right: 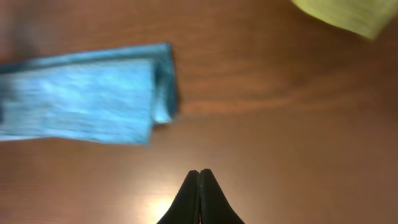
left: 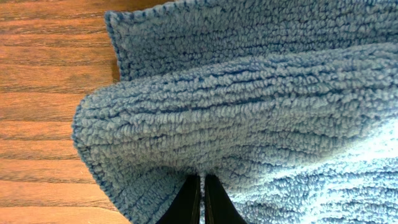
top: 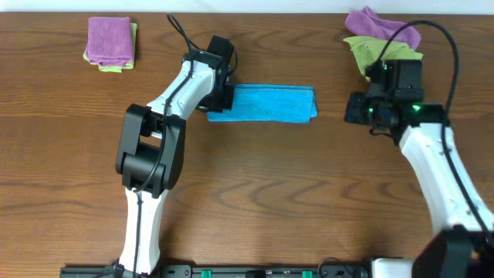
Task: Fold the cloth
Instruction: 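Release the right end and move the right gripper away to the right, then grasp the right end of the blue strip with the right gripper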
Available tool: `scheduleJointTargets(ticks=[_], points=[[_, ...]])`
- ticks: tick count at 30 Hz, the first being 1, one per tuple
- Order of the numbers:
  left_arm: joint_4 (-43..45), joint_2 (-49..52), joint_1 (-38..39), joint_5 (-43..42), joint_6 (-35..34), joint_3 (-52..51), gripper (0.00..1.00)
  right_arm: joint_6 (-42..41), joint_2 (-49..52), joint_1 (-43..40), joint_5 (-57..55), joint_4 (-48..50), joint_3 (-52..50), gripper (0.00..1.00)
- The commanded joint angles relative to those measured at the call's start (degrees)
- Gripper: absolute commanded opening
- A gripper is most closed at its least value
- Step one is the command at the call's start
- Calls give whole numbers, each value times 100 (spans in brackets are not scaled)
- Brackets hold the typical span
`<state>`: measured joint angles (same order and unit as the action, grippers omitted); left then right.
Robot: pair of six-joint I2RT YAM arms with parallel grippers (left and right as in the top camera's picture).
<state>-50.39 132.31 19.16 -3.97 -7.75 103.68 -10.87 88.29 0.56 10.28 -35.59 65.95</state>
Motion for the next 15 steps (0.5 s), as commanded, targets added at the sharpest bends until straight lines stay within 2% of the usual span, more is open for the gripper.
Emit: scheduleJointTargets(ticks=[1, 5, 8, 9, 13, 14, 15], points=[[-144, 225, -105, 192, 48, -164, 6, -61, 551, 37, 1034, 308, 46, 1], [-50, 225, -90, -127, 46, -164, 6, -212, 1268, 13, 2396, 1226, 46, 1], [-17, 225, -72, -227, 46, -164, 6, -345, 1499, -109, 2590, 1528, 46, 9], [-22, 225, -59, -251, 46, -164, 6, -345, 1572, -188, 2704, 1620, 46, 15], [-20, 225, 76, -286, 46, -164, 6, -330, 1888, -645, 3244, 1958, 46, 20], [-37, 225, 109, -234, 42, -164, 6, -319, 1965, -756, 3338, 2017, 46, 27], [-52, 225, 151, -195, 13, -164, 6, -317, 2041, -870, 3403, 2068, 46, 28]])
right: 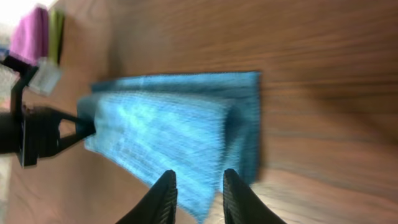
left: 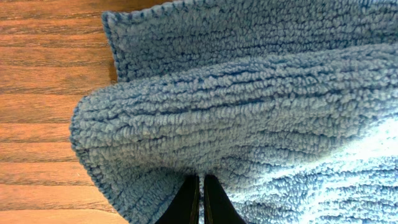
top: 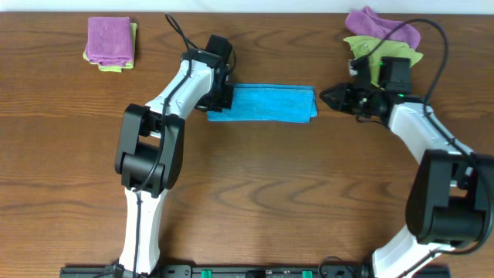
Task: Fold the cloth
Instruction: 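Grasp the right end of the blue strip with the right gripper, then fold the right end leftward toward the left gripper, bunching the strip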
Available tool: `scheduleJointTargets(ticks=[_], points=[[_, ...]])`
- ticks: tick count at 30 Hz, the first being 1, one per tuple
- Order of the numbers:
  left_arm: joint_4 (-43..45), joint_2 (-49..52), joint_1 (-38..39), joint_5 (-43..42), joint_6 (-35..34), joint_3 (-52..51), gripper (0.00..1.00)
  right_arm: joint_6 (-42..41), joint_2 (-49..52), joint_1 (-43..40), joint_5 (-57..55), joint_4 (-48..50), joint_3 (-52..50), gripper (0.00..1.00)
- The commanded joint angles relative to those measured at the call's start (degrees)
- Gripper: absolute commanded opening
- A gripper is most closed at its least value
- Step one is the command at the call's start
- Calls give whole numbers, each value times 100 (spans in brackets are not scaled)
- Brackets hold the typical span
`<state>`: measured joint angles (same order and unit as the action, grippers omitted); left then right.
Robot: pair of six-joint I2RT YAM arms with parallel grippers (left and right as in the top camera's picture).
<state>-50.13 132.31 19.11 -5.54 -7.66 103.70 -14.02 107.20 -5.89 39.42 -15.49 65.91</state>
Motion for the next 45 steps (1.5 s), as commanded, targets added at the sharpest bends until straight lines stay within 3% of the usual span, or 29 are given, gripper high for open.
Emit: scheduleJointTargets(ticks=[1, 3, 5, 7, 21, 28, 34, 40, 43, 44, 45], points=[[-74, 225, 186, -26, -39, -166, 6, 0, 232, -341, 579, 105, 50, 30], [-55, 225, 221, -24, -142, -166, 6, 127, 369, -448, 763, 118, 50, 42], [-52, 225, 229, -26, -181, -166, 6, 149, 544, -463, 850, 133, 50, 66], [-57, 225, 229, -26, -179, -166, 6, 146, 737, -463, 1185, 321, 50, 74], [-42, 225, 229, -31, 22, -166, 6, -105, 1486, -79, 1541, 769, 52, 71], [-44, 225, 229, -48, 94, -166, 6, -407, 1576, 529, 999, 1244, 52, 71], [-61, 225, 229, -50, 151, -166, 6, -699, 1576, 662, 326, 1480, 52, 63], [-59, 225, 229, -177, 216, -166, 6, -1193, 1576, 688, -118, 2096, 52, 45], [-50, 225, 229, -177, 219, -166, 6, -1233, 1576, 745, -153, 2129, 52, 10], [-42, 225, 229, -181, 240, -166, 6, -1233, 1576, 772, -153, 2124, 52, 1], [-39, 225, 229, -181, 256, -166, 6, -1233, 1576, 802, -149, 2124, 52, 1]])
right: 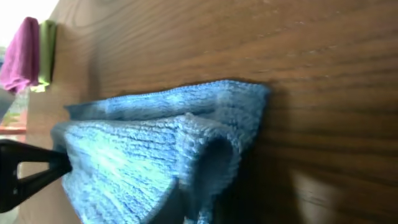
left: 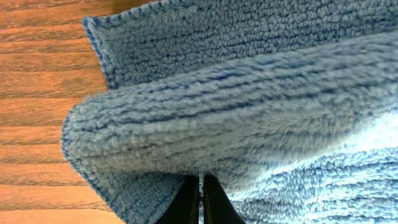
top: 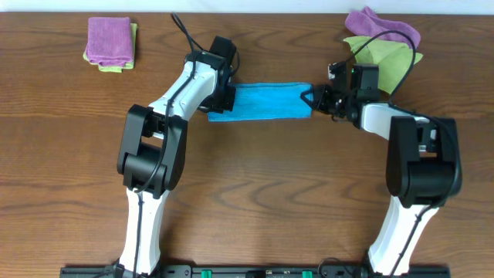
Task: Fold the cloth
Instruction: 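Fold the right end leftward toward the left gripper, bunching the strip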
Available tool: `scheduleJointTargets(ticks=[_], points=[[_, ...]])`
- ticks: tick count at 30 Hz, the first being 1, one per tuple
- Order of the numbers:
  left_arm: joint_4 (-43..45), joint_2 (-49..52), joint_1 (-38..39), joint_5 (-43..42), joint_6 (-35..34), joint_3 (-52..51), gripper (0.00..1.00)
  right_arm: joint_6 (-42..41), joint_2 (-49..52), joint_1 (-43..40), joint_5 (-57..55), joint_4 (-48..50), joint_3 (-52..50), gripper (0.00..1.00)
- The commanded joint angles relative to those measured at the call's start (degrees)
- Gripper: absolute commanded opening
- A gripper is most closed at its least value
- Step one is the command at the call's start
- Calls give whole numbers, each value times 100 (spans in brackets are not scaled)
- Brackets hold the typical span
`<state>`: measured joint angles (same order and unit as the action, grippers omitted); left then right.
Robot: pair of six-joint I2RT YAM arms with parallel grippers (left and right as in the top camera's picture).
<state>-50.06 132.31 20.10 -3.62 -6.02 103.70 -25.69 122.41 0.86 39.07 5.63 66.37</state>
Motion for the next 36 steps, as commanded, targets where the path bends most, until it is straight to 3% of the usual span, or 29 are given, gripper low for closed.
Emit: scheduleJointTargets(ticks=[1, 7, 15, 27, 36], points=[[-48, 225, 131, -374, 90, -166, 6, -109, 55, 149, -114, 20, 7, 1], [-48, 225, 131, -507, 96, -164, 6, -214, -31, 168, 592, 146, 42, 1], [-52, 223, 131, -673, 87, -164, 6, -149, -942, 181, 470, 68, 46, 1], [-111, 212, 173, -1377, -345, -164, 6, 396, -1626, 763, -1952, -1742, 46, 2], [-212, 181, 520, -1657, -343, -157, 6, 496, -1628, 1255, -2822, -1860, 48, 2]])
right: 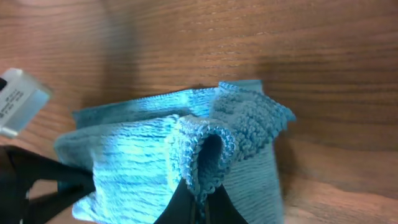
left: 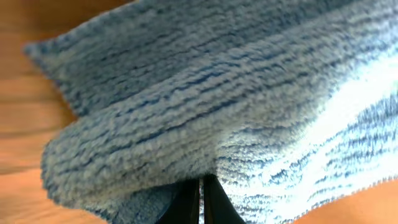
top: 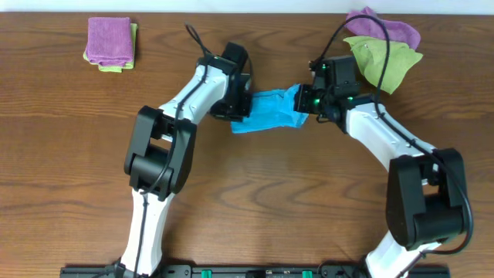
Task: Fold the cloth
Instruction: 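Fold the right end leftward toward the left gripper, bunching the strip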
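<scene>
The blue cloth hangs bunched between my two grippers near the table's back middle. My left gripper is shut on the cloth's left end, and the left wrist view shows the blue pile filling the frame above the closed fingers. My right gripper is shut on the right end; in the right wrist view a rolled edge of the cloth sits pinched between its fingers.
A folded purple cloth on a green one lies at the back left. A loose purple cloth and a green cloth lie at the back right. The wooden table stretches toward the front.
Both grippers have come toward each other; the cloth, stretched flat between them before, now sags bunched and shorter. The right gripper now pinches the right edge.
The left gripper held the flat cloth's left end throughout. The right gripper was shut and apart from the cloth, then open facing its right end, then at that end. Now both hold the cloth, drawn closer together.
</scene>
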Available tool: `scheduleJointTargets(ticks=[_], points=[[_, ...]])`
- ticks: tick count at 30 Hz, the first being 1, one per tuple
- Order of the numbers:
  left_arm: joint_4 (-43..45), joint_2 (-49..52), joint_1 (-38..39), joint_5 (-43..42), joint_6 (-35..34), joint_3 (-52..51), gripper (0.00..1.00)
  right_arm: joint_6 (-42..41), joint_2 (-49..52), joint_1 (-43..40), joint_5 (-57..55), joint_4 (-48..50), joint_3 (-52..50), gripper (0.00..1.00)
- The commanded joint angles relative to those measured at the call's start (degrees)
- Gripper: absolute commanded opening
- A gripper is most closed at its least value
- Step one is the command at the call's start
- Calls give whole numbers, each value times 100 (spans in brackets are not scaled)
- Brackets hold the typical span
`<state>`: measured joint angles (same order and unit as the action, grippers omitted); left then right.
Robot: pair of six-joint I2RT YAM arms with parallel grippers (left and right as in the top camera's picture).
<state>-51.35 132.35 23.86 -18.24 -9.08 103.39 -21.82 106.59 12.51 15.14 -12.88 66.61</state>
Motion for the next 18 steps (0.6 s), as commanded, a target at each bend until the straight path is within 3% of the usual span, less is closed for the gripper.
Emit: scheduleJointTargets(ticks=[1, 9, 18], points=[[-122, 173, 186, -195, -37, -127, 6, 107, -46, 98, -470, -4, 26, 1], [-122, -138, 188, -28, -37, -122, 6, 133, -46, 96, -481, 20, 46, 1], [125, -1808, 81, 798, -35, -122, 6, 841, -170, 168, -400, -133, 101, 1]])
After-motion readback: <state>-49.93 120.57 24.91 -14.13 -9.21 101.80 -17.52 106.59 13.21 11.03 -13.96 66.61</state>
